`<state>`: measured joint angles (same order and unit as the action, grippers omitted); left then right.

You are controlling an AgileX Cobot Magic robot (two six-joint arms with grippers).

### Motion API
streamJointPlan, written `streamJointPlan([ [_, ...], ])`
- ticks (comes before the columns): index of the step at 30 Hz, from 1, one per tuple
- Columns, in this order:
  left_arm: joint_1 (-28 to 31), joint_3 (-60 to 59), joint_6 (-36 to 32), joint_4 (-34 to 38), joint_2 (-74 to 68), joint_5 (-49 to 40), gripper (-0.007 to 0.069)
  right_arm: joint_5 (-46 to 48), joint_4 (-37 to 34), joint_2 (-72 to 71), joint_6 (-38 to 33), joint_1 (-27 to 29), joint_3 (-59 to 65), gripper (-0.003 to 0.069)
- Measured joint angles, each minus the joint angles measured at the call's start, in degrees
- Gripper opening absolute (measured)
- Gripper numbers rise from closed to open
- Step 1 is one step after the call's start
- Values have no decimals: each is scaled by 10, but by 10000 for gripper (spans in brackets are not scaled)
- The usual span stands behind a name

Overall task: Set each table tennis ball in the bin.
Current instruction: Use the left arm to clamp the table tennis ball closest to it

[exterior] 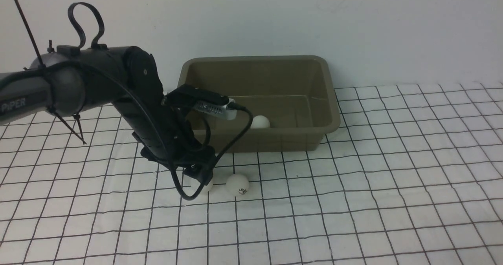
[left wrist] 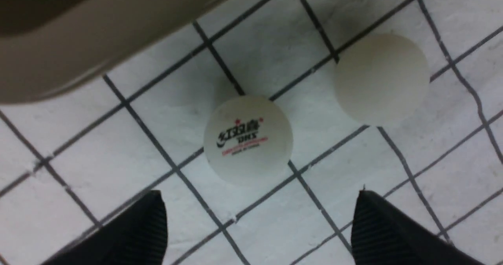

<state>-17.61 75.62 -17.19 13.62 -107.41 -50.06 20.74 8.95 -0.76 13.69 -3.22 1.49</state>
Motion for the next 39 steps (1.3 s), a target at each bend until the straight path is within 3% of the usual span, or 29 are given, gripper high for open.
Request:
streamJointPlan([
  [8, -25, 0, -6, -7, -18, 57, 565, 0, 0, 0, 0, 0, 0, -18],
  [28, -25, 0, 0, -24, -61, 99, 561, 0, 0, 0, 0, 0, 0, -18],
  [39, -25, 0, 0, -34, -70, 111, 394, 0, 0, 0, 0, 0, 0, -18],
])
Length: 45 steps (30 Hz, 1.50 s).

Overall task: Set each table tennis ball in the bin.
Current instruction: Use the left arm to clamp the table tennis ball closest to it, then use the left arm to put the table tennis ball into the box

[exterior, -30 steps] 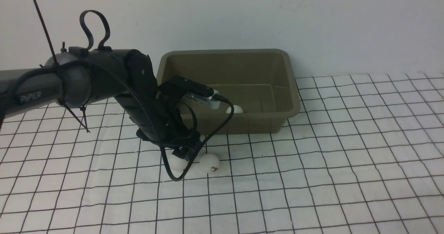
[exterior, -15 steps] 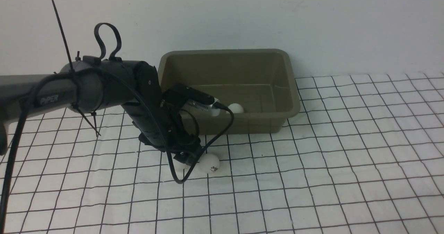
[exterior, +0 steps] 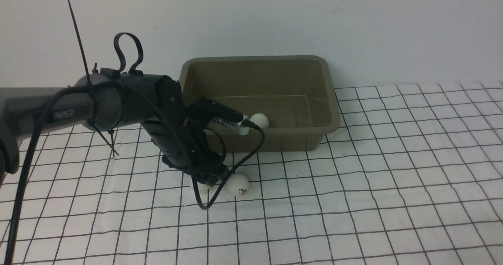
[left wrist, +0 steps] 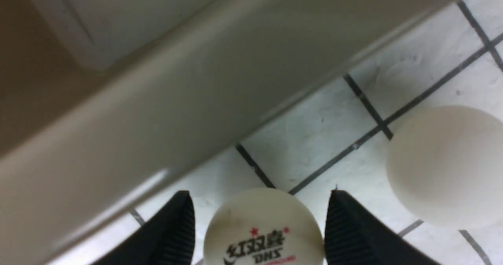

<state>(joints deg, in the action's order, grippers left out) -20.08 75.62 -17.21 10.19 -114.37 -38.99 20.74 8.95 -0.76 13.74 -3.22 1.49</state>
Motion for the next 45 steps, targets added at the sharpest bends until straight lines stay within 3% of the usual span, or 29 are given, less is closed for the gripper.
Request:
streamJointPlan([
  [18, 0, 0, -1, -4, -10, -44, 352, 0, 0, 0, 0, 0, 0, -18],
  [30, 0, 3, -1, -16, 122, -120, 352, 0, 0, 0, 0, 0, 0, -18],
  [45, 0, 155, -1, -16, 72, -78, 352, 0, 0, 0, 0, 0, 0, -18],
])
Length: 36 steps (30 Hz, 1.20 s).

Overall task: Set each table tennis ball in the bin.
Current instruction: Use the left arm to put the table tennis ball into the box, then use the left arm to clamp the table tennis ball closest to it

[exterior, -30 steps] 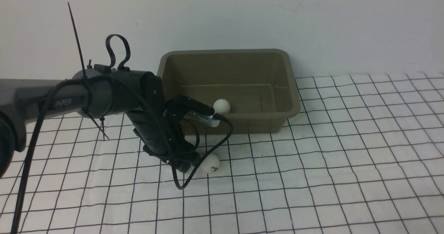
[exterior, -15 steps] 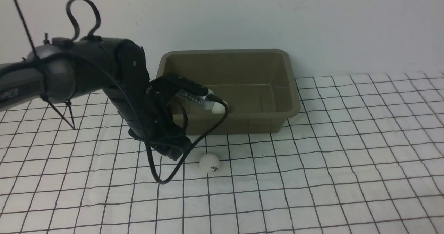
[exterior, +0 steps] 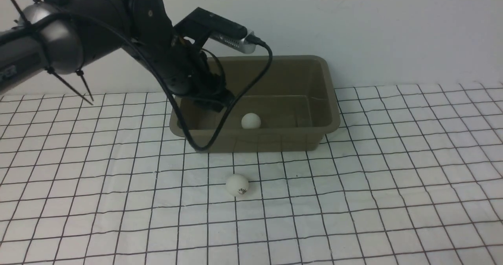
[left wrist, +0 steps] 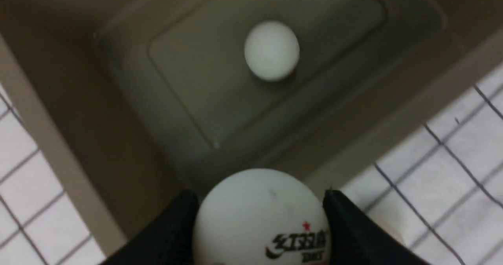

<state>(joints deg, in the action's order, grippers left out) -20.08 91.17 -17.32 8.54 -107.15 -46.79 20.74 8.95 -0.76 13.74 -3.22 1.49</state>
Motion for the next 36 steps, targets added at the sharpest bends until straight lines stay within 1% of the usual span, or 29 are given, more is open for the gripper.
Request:
streamJointPlan([
  [5, 0, 63, -1, 0, -77, 5, 352, 0, 0, 0, 0, 0, 0, -18],
  [11, 0, 92, -5, 0, -127, 7, 352, 0, 0, 0, 0, 0, 0, -18],
  [14, 0, 94, -7, -2, -137, 16, 352, 0, 0, 0, 0, 0, 0, -18],
  [22, 0, 96, -22, -3, -142, 46, 409, 0, 0, 0, 0, 0, 0, -18],
  [25, 0, 96, -22, -3, -142, 45, 409, 0, 0, 0, 0, 0, 0, -18],
  [27, 0, 101, -22, -3, -140, 29, 409, 0, 0, 0, 0, 0, 0, -18],
  [29, 0, 113, -21, -3, -135, -10, 409, 0, 0, 0, 0, 0, 0, -18],
  [32, 0, 135, -11, 0, -121, -93, 409, 0, 0, 0, 0, 0, 0, -18],
  [33, 0, 145, -4, 3, -113, -134, 409, 0, 0, 0, 0, 0, 0, -18],
  [36, 0, 153, 2, 26, -89, -209, 409, 0, 0, 0, 0, 0, 0, -18],
])
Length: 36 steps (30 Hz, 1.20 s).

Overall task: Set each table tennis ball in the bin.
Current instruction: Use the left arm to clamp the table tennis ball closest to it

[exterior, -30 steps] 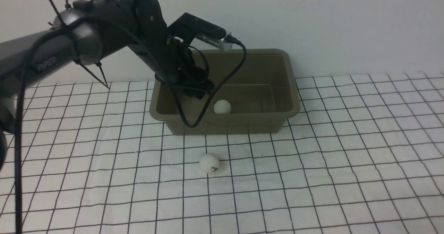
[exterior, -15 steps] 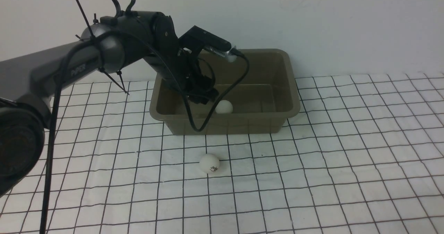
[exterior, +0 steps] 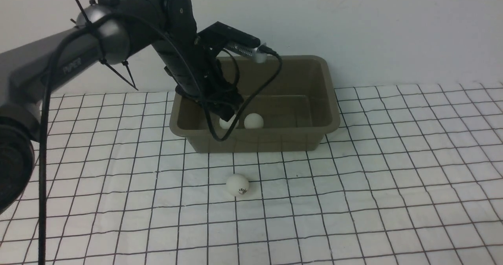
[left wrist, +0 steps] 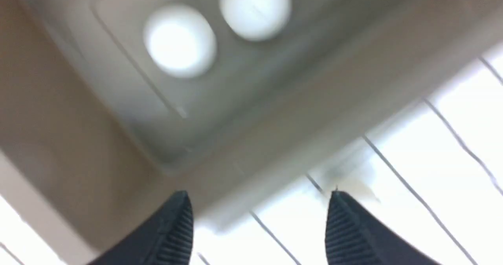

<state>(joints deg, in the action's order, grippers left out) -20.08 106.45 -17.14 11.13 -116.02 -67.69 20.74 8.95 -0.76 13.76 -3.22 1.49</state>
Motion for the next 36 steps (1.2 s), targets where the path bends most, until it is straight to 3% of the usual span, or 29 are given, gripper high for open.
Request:
streamJointPlan([
  [5, -11, -2, 0, 33, 28, -26, 409, 0, 0, 0, 0, 0, 0, -18],
  [10, -58, -57, 6, 34, 35, -26, 409, 0, 0, 0, 0, 0, 0, -18],
  [17, -106, -146, 49, -37, 35, 3, 409, 0, 0, 0, 0, 0, 0, -18],
  [24, -108, -176, 78, -89, 35, 68, 409, 0, 0, 0, 0, 0, 0, -18],
  [36, -108, -183, 78, -92, -2, 118, 409, 0, 0, 0, 0, 0, 0, -18],
])
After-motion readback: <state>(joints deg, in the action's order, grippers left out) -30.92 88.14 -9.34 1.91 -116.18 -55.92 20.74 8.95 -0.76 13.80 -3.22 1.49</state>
